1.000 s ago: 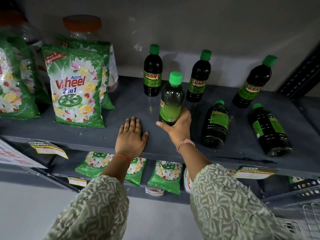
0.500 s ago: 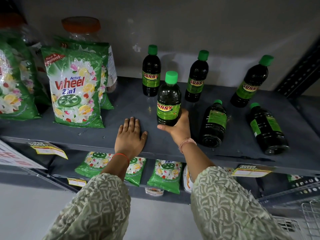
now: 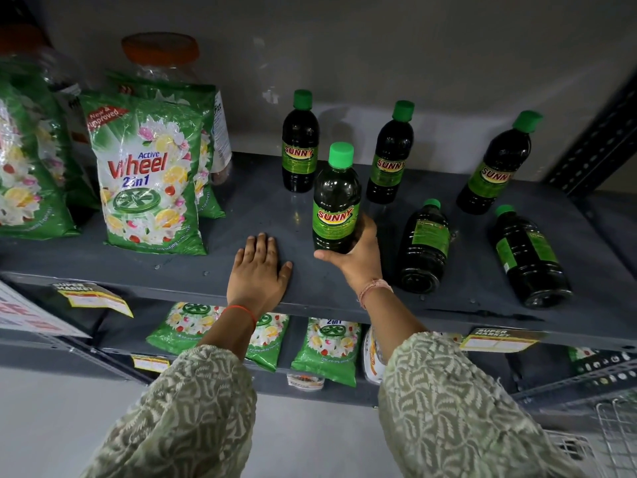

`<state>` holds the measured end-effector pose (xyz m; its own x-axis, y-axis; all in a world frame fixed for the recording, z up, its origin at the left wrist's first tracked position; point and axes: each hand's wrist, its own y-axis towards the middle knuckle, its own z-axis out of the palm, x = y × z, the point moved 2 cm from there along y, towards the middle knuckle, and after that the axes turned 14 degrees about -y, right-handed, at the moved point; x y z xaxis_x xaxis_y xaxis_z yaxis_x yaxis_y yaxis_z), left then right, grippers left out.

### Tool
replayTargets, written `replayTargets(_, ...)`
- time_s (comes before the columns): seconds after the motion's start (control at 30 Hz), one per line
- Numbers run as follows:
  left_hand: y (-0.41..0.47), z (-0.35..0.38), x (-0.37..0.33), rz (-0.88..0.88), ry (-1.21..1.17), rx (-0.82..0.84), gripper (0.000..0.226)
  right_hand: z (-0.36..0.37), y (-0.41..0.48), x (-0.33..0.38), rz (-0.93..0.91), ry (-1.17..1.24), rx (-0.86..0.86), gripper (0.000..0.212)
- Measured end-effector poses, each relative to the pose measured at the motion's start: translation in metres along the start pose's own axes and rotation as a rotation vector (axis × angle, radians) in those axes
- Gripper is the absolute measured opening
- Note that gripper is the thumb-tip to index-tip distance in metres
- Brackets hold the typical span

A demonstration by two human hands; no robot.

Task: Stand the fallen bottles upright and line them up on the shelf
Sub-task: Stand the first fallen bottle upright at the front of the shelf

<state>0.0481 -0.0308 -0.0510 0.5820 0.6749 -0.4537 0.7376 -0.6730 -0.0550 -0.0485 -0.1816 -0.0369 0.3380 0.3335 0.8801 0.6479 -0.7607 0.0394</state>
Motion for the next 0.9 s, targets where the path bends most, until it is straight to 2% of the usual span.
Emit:
replayTargets(0.13, 0.0, -0.001, -0.001, 0.003, -0.01, 0.001, 0.063, 0.004, -0.001, 0.002, 0.043, -0.056, -0.037, 0.072)
replayTargets(0.3, 0.0, -0.002, -0.001, -0.001, -0.01, 0.013, 0.063, 0.001, -0.02, 0.007, 0.022, -0.106, -0.039, 0.06)
replayTargets(0.5, -0.002, -0.002, -0.002, 0.003, -0.039, 0.02, 0.062, -0.005, -0.07, 0.0, -0.061, -0.184, -0.05, 0.063)
replayTargets(0.73, -0.004, -0.003, -0.002, 0.005, -0.034, 0.035, 0.061, -0.008, -0.085, -0.004, -0.039, -0.21, -0.053, 0.068)
replayTargets(0.83, -0.003, -0.003, -0.002, 0.006, -0.033, 0.032, 0.061, -0.009, -0.093, -0.005, -0.028, -0.151, -0.011, 0.091)
replayTargets(0.9, -0.003, -0.003, -0.002, 0.002, -0.033, 0.036, 0.06, -0.013, -0.105, -0.006, -0.025, -0.106, -0.04, 0.104)
